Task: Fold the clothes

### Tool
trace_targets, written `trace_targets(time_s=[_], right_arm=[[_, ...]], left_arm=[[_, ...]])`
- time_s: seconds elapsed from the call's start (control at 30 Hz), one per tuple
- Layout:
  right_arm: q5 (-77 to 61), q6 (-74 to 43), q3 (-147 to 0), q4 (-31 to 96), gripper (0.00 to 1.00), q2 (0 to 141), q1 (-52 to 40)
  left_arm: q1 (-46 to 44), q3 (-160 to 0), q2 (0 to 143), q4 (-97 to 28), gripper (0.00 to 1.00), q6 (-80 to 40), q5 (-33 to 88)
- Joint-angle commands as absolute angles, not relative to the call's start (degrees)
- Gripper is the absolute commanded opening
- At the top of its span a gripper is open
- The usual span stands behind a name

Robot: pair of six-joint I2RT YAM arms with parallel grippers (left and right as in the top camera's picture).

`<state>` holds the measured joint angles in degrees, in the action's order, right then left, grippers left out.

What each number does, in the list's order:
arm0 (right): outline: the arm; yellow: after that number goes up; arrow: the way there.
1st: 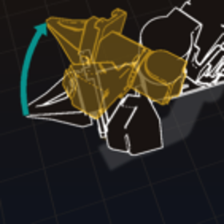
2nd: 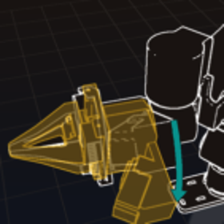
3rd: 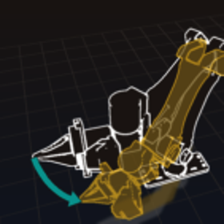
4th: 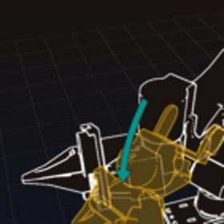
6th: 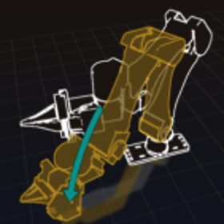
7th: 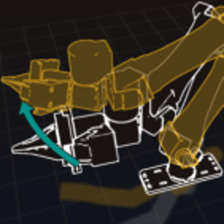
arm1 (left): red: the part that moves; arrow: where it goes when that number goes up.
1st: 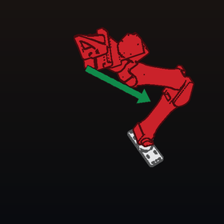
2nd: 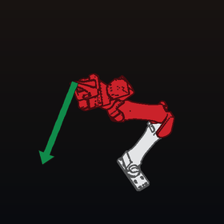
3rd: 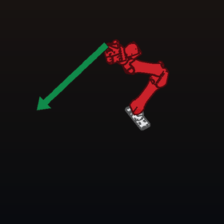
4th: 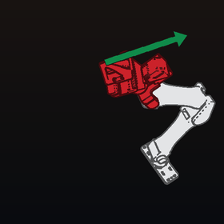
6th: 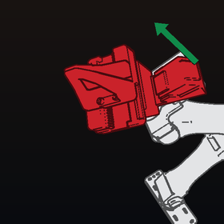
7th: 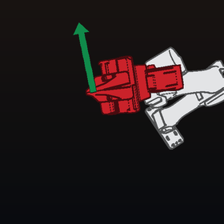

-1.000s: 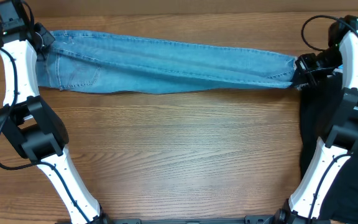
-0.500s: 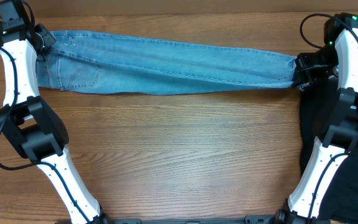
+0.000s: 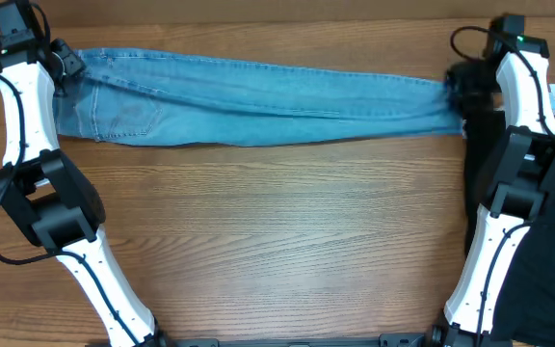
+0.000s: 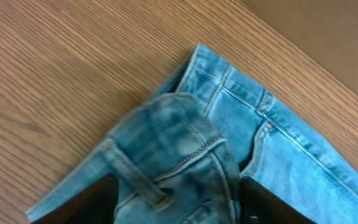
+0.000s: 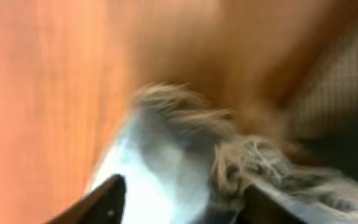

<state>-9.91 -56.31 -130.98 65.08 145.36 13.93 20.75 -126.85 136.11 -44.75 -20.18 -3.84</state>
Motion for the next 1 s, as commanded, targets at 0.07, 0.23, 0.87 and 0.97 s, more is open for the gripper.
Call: trace_targets(time_s=[0.07, 0.23, 0.87, 0.97], right_arm=[[-17.04, -48.38, -132.46, 55.51, 0.96, 145.05, 8.93], [-17.15, -32.67, -134.96, 56.97, 1.00, 140.84, 8.84], [-0.91, -14.52, -132.31, 50.94, 0.04, 139.50, -9.28], [-1.15, -14.41, -132.31, 48.95, 0.04, 143.57, -9.50]], left_arm=[[21.71, -133.12, 135.94, -46.44, 0.77, -15.18, -0.73], [21.71, -147.20, 135.41, -60.73, 0.77, -16.53, -0.34], [0.64, -138.74, 141.36, -45.28, 0.04, -10.61, 2.31], [0.86, -138.74, 147.96, -41.52, 0.04, -9.45, 1.83]])
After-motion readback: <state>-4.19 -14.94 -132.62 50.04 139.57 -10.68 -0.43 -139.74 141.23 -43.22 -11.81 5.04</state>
